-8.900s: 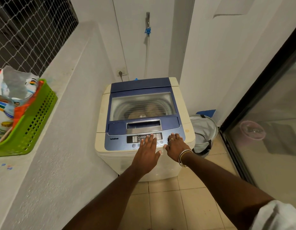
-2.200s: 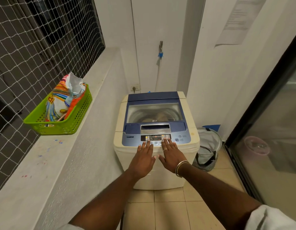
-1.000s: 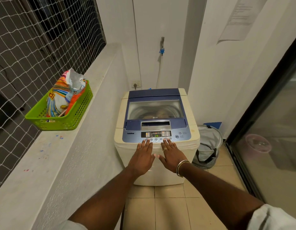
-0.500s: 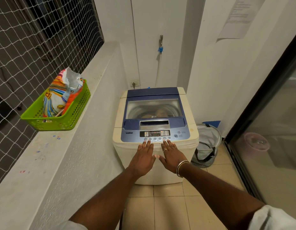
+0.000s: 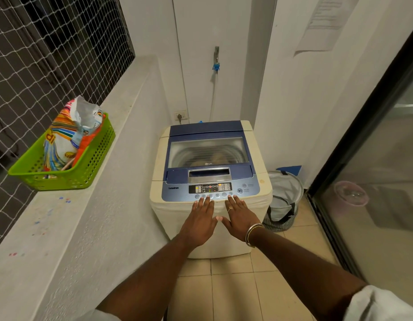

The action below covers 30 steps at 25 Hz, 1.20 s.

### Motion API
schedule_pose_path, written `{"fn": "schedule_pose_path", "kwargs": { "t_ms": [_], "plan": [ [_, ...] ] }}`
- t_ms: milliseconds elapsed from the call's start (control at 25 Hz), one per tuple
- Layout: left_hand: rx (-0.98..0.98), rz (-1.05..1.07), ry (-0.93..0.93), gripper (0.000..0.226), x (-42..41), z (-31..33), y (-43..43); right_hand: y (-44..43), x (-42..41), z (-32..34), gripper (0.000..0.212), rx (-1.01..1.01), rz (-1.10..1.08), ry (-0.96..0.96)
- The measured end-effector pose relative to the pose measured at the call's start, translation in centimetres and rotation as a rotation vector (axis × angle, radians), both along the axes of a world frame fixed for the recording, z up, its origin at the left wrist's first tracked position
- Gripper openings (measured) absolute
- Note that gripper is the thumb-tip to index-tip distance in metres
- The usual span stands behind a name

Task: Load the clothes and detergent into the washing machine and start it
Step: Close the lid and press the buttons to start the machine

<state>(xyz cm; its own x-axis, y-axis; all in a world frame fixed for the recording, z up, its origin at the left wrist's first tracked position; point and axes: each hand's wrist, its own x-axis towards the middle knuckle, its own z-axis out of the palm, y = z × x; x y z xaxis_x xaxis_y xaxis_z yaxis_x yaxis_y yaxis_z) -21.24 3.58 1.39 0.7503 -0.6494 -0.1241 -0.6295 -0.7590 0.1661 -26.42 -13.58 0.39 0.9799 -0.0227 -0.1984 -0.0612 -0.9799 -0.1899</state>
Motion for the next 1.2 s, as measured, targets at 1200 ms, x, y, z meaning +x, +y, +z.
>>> {"fn": "schedule_pose_path", "kwargs": {
  "t_ms": [1200],
  "plan": [
    [-0.109, -0.089, -0.007, 0.058, 4.6, -2.6, -5.3, -4.6, 4.7, -2.8, 0.075, -0.013, -0.128, 0.156]
  ]
}}
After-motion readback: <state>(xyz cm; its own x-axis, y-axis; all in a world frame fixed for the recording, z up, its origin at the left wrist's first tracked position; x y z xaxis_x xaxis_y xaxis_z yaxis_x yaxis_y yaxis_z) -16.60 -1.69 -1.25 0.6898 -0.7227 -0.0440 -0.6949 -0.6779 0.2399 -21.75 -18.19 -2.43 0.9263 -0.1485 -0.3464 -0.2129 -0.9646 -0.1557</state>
